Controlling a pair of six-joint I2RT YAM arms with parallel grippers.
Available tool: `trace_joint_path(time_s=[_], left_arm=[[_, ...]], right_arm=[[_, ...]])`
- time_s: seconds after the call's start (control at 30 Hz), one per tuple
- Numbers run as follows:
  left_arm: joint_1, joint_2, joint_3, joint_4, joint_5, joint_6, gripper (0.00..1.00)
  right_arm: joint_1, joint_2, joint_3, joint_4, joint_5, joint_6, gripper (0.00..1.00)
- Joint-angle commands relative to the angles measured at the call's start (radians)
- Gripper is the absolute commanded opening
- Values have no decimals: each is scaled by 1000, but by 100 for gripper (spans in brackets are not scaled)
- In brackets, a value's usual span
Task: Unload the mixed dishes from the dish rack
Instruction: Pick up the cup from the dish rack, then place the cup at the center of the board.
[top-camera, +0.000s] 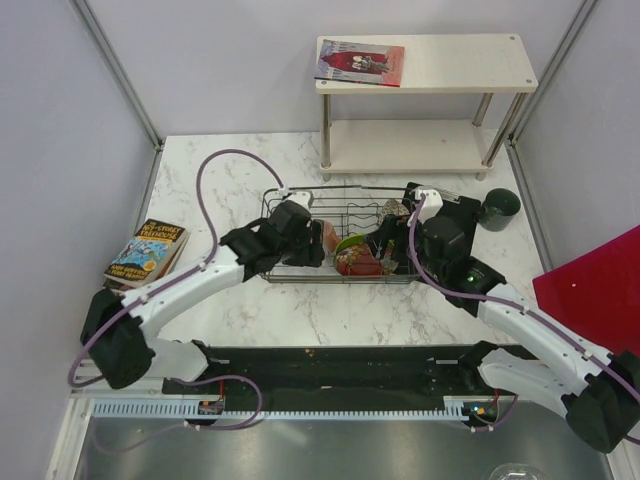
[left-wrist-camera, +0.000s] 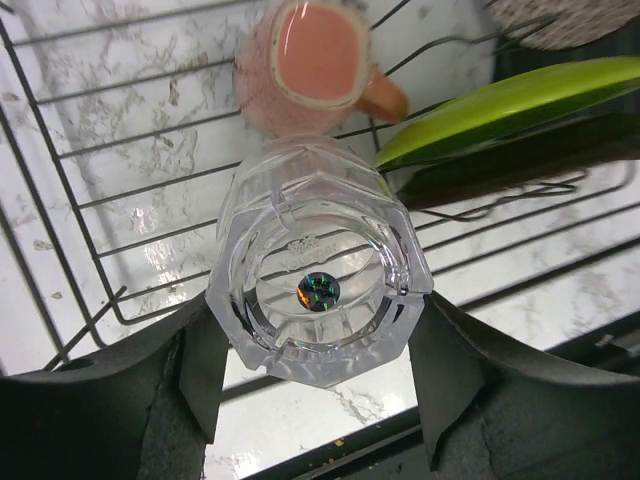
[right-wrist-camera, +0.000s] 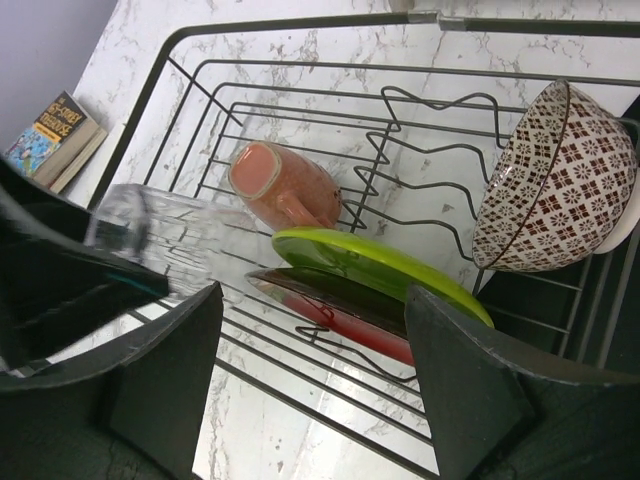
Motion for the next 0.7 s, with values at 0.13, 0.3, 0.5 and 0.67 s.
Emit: trace_joint_path(time_s=[0.13, 0.3, 0.5, 0.67], left_arm=[[0, -361, -6, 104, 69, 56, 2], [20, -511, -135, 329, 349, 27, 2], [263, -557, -365, 946, 854, -448, 2], [389, -410, -480, 1528, 1003, -796, 2]], right_arm=[[3, -80, 24, 16, 28, 5, 80], [3, -150, -46, 134, 0, 72, 80], [3, -186, -92, 226, -116, 130, 81], [3, -233, -109, 270, -167, 143, 80]])
